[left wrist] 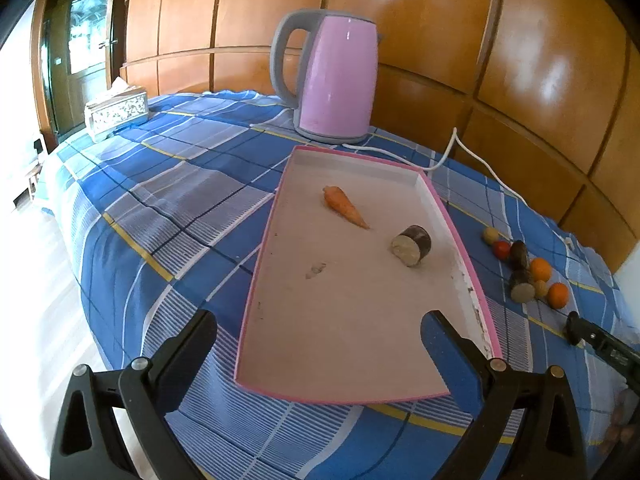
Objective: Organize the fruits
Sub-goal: 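Reach the left tool to the dark avocado piece and grasp it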
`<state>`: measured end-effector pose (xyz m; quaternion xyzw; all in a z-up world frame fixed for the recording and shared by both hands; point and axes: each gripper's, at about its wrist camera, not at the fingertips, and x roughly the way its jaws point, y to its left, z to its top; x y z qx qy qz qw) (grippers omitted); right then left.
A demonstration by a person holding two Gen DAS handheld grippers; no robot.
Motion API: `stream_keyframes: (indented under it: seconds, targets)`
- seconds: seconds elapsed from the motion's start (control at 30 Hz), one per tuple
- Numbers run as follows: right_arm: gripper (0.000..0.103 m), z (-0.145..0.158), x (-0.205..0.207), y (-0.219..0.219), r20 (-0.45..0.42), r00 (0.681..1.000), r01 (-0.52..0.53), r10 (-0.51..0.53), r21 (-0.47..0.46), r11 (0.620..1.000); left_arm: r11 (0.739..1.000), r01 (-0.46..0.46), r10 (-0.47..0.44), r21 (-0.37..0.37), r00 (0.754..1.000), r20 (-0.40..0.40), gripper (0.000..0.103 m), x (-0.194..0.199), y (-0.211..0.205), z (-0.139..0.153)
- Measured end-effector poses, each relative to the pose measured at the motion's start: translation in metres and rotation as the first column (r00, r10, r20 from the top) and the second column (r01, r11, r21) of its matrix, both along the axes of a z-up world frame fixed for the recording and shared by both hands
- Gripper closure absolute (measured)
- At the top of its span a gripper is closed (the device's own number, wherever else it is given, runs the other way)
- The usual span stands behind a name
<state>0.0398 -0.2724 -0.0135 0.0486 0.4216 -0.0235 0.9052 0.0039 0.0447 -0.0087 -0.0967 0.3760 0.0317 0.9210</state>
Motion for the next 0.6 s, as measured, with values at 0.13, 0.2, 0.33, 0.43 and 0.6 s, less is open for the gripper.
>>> stream_keyframes:
  seconds: [0.13,0.2,0.33,0.43,0.6]
  targets:
    - [0.065,-0.004,-0.014,-0.036,0.012,0.993,0.117,-0.116,-0.03,0.993,1.0,0.022,-0.022,0.001,1.0,0.0,0.001,0.0,-0.005,0.001]
    - [0.064,-0.007,-0.021,-0.055,0.011,0.983,0.183,-0.183,-0.029,0.983,0.999,0.038,-0.038,0.004,0.999,0.006,0.001,-0.001,-0.009,0.002]
    - [0.064,-0.016,-0.036,-0.092,0.008,0.949,0.317,-0.317,-0.044,0.947,0.998,0.069,-0.069,0.007,0.998,0.015,0.001,-0.001,-0.015,0.005]
    - [0.064,-0.023,-0.044,-0.111,0.003,0.919,0.394,-0.395,-0.059,0.917,0.994,0.102,-0.103,0.024,0.994,0.03,0.001,-0.001,-0.021,0.009]
    - [0.064,-0.036,-0.055,-0.143,-0.011,0.866,0.498,-0.5,-0.077,0.864,0.984,0.177,-0.178,0.024,0.983,0.054,0.001,0.0,-0.034,0.018]
